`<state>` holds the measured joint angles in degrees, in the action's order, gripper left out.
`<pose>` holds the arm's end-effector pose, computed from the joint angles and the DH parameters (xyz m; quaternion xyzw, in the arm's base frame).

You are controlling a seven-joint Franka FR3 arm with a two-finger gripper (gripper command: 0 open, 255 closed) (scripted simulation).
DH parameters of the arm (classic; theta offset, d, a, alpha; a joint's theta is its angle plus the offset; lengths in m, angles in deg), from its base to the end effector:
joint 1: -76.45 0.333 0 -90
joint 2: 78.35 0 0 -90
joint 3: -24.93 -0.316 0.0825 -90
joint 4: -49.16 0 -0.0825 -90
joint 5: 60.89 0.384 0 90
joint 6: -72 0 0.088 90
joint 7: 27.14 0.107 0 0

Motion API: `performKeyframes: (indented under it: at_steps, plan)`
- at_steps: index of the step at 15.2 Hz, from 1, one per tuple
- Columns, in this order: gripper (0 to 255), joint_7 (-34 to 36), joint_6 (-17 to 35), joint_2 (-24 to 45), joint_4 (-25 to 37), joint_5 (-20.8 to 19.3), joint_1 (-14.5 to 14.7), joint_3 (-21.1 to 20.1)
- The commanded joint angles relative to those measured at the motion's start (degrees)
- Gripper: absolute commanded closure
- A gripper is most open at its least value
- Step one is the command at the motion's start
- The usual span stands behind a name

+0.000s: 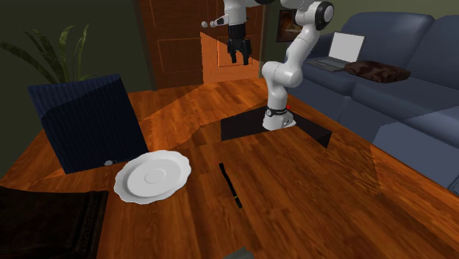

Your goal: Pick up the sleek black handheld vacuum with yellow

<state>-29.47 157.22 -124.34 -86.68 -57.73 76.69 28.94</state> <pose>0.2926 -0.0193 0.5815 -0.9978 -0.0003 0.0387 0.0544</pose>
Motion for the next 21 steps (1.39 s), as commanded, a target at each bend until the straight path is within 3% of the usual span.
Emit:
performKeyframes:
  at_steps: [1, 11, 21]
  plan:
    - [0, 0.0, 0.0, 0.0, 0.0, 0.0, 0.0, 0.0]
    - [0, -11.8, 13.5, 20.0, 6.3, 0.0, 6.9, -1.2]
    - [0, -22.0, 21.7, 39.3, 17.6, -0.3, 12.3, -4.5]
